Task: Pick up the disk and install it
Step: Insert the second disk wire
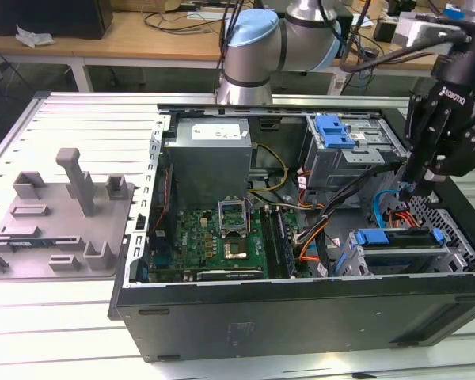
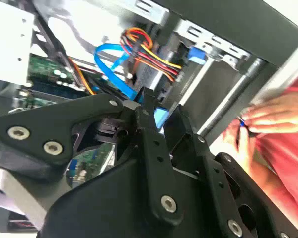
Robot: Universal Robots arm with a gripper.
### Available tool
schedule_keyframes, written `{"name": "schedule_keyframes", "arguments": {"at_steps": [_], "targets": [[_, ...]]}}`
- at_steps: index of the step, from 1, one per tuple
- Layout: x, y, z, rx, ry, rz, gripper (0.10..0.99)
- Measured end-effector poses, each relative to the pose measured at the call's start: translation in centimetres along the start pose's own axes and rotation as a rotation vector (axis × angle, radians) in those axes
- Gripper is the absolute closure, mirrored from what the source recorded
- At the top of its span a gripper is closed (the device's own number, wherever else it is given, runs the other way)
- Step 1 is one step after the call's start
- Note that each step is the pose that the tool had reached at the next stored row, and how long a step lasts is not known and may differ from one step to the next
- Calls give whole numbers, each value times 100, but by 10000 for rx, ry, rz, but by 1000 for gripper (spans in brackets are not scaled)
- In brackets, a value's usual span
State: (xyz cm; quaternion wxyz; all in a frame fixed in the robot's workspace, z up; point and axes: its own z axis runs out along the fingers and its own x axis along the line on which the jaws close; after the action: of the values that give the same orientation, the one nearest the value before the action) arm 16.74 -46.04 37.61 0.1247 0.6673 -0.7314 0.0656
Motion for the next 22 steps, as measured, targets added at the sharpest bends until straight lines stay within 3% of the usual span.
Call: {"name": "schedule_keyframes", "arguments": {"at_steps": [1,7,12,18,22], "targets": [[-24,23,29,88,440,235,722],[-52,32,54,152,406,541,722],[-112,80,52,146,411,595,722],[-116,82,57,32,472,564,722],[-118,77,63,12,496,557,722]]}}
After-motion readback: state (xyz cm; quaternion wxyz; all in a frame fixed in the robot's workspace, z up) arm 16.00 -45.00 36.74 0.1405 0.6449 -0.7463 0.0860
